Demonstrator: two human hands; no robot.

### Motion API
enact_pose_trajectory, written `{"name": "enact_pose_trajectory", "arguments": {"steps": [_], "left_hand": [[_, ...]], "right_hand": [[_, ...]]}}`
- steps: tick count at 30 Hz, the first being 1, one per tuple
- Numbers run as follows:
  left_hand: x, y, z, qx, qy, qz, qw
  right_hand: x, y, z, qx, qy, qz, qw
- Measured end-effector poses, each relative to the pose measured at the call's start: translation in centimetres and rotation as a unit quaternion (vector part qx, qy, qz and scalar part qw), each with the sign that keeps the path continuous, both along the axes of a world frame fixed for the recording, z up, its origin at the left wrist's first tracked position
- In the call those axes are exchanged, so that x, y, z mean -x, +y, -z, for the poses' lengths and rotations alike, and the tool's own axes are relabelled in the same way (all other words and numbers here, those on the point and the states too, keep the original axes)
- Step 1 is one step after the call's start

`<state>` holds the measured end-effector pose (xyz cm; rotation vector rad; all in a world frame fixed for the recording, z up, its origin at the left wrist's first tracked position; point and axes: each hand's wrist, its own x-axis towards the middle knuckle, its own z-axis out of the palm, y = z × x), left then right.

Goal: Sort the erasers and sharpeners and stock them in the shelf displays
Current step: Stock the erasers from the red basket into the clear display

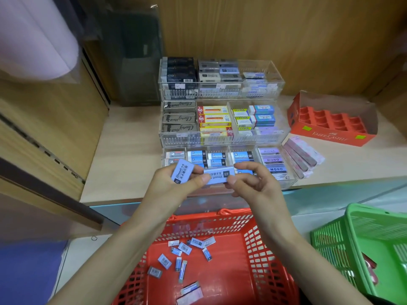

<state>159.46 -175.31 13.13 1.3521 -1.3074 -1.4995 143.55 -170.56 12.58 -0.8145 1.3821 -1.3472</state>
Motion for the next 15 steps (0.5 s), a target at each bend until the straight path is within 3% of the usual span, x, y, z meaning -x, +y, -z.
{"name": "enact_pose_trajectory", "arguments": {"steps": [4,6,8,15], "left_hand": [[1.0,0.4,0.5,-0.017,-0.021,0.043,0.999],[1.4,0.7,0.5,-0.026,-0.024,0.079,0.996],[1.7,1.0,0.3,-0.031,-0.022,0.119,0.992],[2.3,1.2,-0.6,0.012,-0.004,0.128,0.992]], "right_hand": [[-0.9,0.3,1.3,-0.049,-0.232,0.040,0.971],[-1.0,0.5,1.4,-0.042,-0.257,0.039,0.965],[-0.8,0.6,1.3,-0.029,-0.235,0.041,0.971],[0.3,0.3,0.2,0.025,-0.005,0.028,0.999]]}}
